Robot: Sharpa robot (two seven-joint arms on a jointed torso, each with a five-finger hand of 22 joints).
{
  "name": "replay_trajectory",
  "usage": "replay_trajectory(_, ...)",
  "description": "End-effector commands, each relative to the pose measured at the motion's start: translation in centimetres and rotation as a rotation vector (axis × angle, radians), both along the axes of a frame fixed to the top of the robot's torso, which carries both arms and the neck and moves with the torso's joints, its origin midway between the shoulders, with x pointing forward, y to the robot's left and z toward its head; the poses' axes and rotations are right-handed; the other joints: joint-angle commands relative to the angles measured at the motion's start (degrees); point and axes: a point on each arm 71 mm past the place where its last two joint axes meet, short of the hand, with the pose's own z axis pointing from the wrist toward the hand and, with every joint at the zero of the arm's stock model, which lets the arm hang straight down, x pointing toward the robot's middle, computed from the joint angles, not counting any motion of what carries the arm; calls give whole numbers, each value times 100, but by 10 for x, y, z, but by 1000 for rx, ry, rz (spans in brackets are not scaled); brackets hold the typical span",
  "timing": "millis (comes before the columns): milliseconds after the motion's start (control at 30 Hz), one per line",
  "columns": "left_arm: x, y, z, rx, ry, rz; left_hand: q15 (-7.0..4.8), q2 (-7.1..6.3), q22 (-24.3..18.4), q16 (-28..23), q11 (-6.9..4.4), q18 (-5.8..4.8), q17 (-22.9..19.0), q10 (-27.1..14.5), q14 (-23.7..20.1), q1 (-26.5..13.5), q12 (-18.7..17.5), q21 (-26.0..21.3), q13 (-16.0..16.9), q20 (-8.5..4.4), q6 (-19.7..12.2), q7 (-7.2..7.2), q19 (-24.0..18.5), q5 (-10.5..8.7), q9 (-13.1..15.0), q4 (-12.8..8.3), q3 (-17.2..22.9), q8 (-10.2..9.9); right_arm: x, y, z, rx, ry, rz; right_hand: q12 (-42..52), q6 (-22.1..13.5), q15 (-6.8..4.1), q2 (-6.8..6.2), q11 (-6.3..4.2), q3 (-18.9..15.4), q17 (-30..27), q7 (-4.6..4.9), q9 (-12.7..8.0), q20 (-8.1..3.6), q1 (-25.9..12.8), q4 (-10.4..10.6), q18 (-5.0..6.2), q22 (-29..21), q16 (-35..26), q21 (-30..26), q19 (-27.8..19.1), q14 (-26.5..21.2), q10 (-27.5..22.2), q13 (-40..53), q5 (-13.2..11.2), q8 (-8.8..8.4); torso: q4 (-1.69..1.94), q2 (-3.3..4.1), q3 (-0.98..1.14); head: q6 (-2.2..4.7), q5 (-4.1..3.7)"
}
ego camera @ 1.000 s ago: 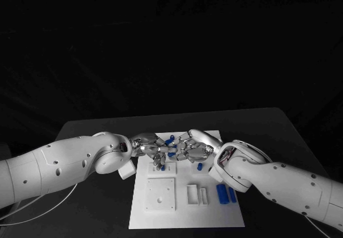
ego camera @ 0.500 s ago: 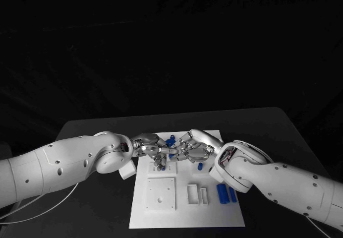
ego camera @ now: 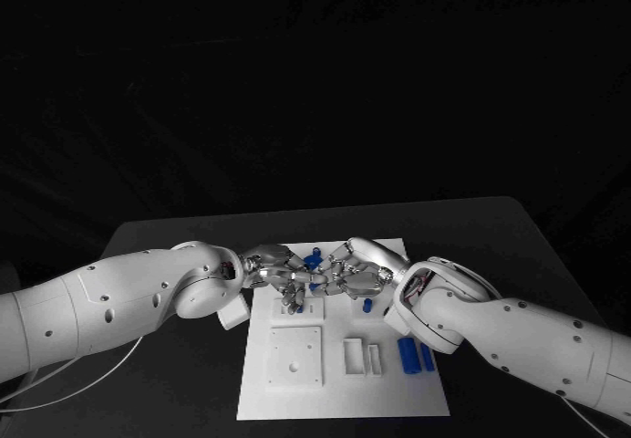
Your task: Assemble the parts on the task board
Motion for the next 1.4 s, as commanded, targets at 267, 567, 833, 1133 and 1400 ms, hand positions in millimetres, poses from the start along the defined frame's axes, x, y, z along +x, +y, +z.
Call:
replay_trajectory(267, 2, -3, 6, -57, -4, 11, 20, 89, 81, -25, 20, -12, -44, -70, -71, -146, 5, -82, -15, 57, -5, -47, -29, -118, -103, -421, 572, -70, -3, 5, -1, -26, -31, 33, 10, 391, -56, -7, -64, 51, 36, -138, 60, -73, 43, 2, -126, 236, 22, 144, 101, 10, 63, 24, -92, 23, 4, -1, -3, -1, 2)
replay_trajectory(567, 3, -2, 7, -80, 9, 24, 34, -50, 58, -66, 32, -16, -87, -90, -82, -236, -30, -181, -40, 73, 31, -46, -8, -629, -269, -64, 289, -164, -4, 5, -1, -37, -53, 33, 26, 526, -70, 17, -87, 73, 66, -166, 96, -90, 73, 8, -158, 247, 42, 235, 105, 30, 136, 64, -205, 26, 1, 1, -1, -1, 2)
replay_trajectory(833, 4, -2, 8, -93, 18, 32, 66, -179, 42, -83, 85, -9, -113, -122, -103, -489, -44, -280, -49, 98, 30, 38, 12, -1017, -722, 212, 77, -437, -4, 5, -1, -40, -64, 33, 19, 644, -88, 48, -111, 104, 114, -200, 145, -110, 93, 18, -193, 265, 87, 364, 120, 63, 207, 96, -443, 27, 1, 0, 0, 0, -6)
replay_trajectory(1133, 3, -1, 8, -101, 31, 29, 108, -235, 42, -111, 129, 11, -154, -186, -152, -535, -88, -434, -85, 141, 43, 110, 22, -1009, -1354, 227, 64, -551, -3, 4, -1, -41, -76, 18, -36, 684, -105, -38, -130, 457, 172, -214, 206, -135, 7, 30, -227, 274, 109, 489, 126, 101, 305, 137, -677, 25, 1, -1, -1, 0, -13)
replay_trajectory(1400, 3, 0, 8, -109, 39, 31, 118, -252, 45, -106, 145, 21, -169, -215, -180, -525, -87, -456, -101, 154, 38, 133, 17, -972, -1743, 125, 92, -531, -3, 3, -2, -44, -84, -1, -66, 703, -112, -94, -136, 599, 203, -215, 233, -141, -22, 46, -235, 280, 114, 556, 131, 128, 342, 168, -721, 26, 3, 0, -2, 7, -21)
